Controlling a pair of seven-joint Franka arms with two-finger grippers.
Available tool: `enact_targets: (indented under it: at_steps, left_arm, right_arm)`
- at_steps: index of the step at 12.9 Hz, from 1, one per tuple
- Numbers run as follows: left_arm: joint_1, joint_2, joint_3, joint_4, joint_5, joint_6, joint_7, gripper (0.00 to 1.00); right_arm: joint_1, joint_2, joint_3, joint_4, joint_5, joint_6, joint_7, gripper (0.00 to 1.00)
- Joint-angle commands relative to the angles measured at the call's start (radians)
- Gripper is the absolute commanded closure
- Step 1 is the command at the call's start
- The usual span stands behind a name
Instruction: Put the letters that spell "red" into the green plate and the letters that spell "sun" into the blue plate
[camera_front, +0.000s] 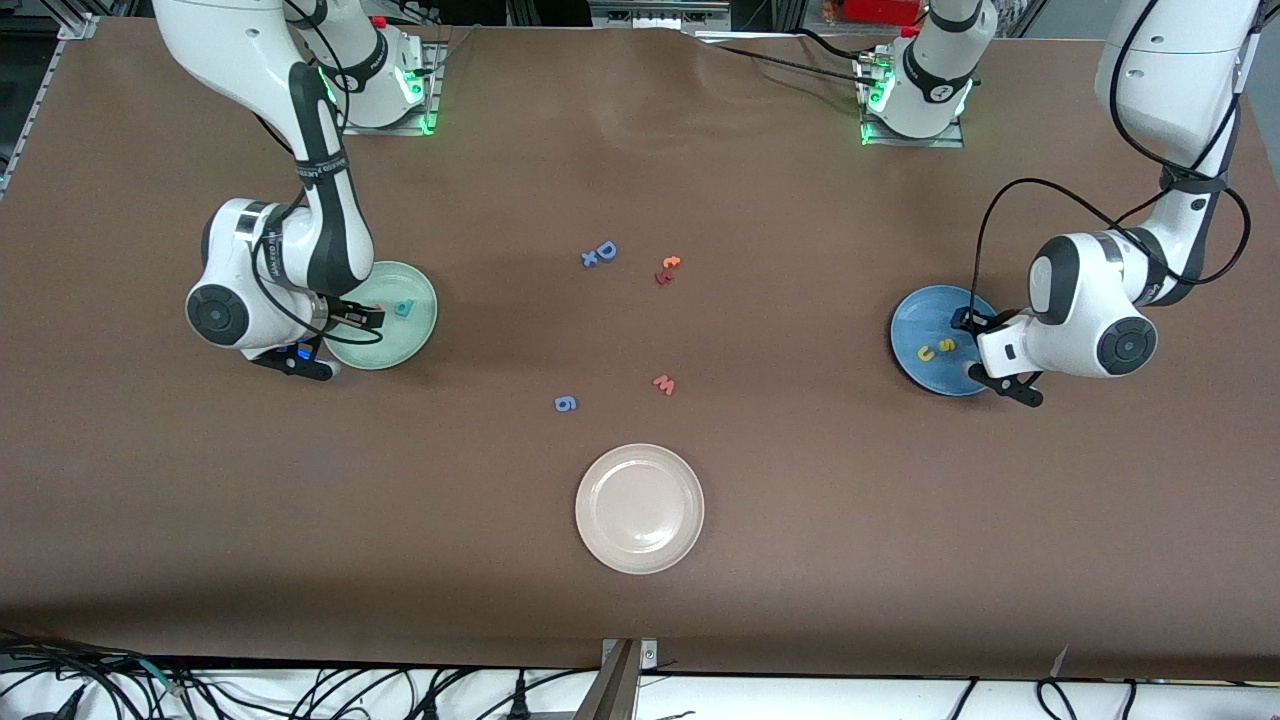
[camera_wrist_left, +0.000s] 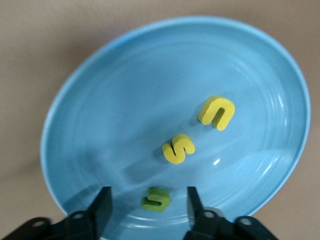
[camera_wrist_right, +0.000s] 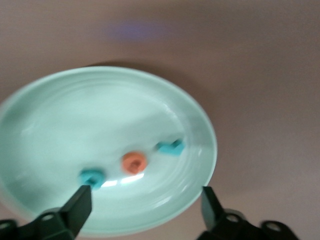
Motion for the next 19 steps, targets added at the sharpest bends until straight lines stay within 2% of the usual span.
enact_targets:
  at_steps: [1,3,7,9,11,13,16,19]
  left_arm:
    - [-0.007,-0.094,-0.007,0.054,0.01,-0.043,-0.003,0.0]
    - [-0.021,-0.177,-0.011,0.132,0.012,-0.14,0.0,0.0]
    - [-0.05,-0.29,-0.011,0.324,-0.002,-0.344,-0.007,0.0]
    - [-0.076,-0.352,-0.008,0.348,-0.003,-0.367,-0.027,0.0]
    - [-0.103,-0.417,-0.019,0.346,-0.002,-0.367,-0.151,0.0]
    - [-0.089,-0.451,-0.066,0.331,0.0,-0.369,-0.222,0.0]
    - [-0.072,-0.446,-0.062,0.344,-0.003,-0.408,-0.212,0.0]
    - [-0.064,-0.439,-0.063,0.351,-0.002,-0.41,-0.215,0.0]
  right_arm:
    - [-0.008,-0.013,-0.015,0.181,0.007,-0.197,0.015,0.0]
    - [-0.009,-0.028,-0.071,0.273,0.003,-0.253,-0.013,0.0]
    - [-0.022,-0.025,-0.104,0.451,-0.023,-0.256,-0.036,0.0]
    - [-0.034,-0.071,-0.105,0.487,-0.03,-0.288,-0.033,0.0]
    - [-0.098,-0.119,-0.069,0.487,-0.059,-0.299,-0.033,0.0]
    - [-0.184,-0.186,0.036,0.478,-0.113,-0.299,-0.03,0.0]
    - [-0.345,-0.273,0.247,0.464,-0.217,-0.391,-0.017,0.0]
    - [-0.535,-0.405,0.455,0.357,-0.256,-0.362,-0.031,0.0]
